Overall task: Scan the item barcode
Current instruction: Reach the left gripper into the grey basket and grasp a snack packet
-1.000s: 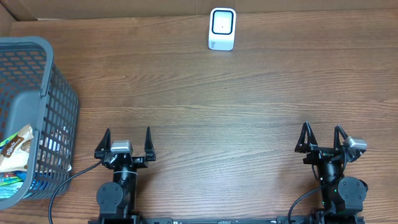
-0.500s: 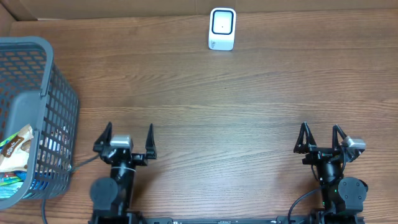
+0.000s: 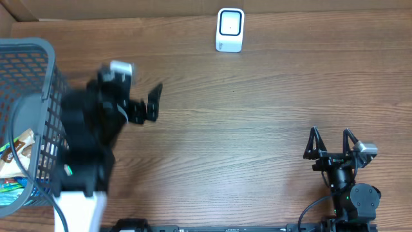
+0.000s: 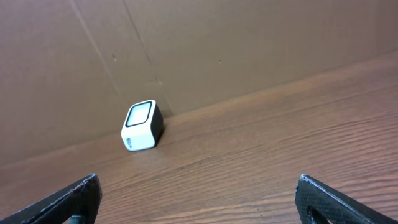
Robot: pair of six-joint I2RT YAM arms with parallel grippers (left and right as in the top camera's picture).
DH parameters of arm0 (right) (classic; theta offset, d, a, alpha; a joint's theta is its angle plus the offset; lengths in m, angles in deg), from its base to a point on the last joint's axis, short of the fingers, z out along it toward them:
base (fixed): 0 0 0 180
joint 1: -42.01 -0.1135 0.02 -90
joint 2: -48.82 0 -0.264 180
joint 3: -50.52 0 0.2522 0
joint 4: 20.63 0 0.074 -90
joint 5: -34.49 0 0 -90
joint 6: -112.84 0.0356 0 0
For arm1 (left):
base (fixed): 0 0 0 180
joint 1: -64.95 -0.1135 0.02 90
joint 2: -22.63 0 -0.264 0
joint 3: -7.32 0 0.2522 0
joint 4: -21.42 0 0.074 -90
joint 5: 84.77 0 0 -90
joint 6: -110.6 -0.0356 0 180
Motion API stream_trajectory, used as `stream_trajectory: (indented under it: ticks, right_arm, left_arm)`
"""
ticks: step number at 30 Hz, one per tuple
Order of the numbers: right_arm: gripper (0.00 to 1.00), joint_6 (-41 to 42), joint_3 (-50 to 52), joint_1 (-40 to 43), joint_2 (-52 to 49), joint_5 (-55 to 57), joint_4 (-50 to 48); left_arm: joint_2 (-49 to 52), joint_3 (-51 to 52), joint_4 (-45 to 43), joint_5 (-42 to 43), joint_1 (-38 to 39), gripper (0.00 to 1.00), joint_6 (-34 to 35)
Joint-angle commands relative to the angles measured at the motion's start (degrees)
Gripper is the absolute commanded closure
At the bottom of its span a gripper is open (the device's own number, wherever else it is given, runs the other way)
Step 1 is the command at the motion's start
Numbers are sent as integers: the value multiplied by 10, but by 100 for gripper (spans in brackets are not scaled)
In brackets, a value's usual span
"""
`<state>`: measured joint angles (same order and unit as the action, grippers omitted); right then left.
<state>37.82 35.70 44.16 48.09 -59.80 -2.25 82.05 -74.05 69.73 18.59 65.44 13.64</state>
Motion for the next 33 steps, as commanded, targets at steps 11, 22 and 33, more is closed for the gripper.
stream_trajectory:
  ticks: [11,22,33]
  right_arm:
    - [0,0,6,-3,6,-5,-12]
    - [0,0,6,-3,6,-21,-16]
    - [0,0,6,-3,6,-21,-16]
  left_arm:
    - [167,-348,184,114,-5,0,14]
    - [182,-348,263,-113,-9,0,41]
    - [196,-349,324,-242,-264,2,340]
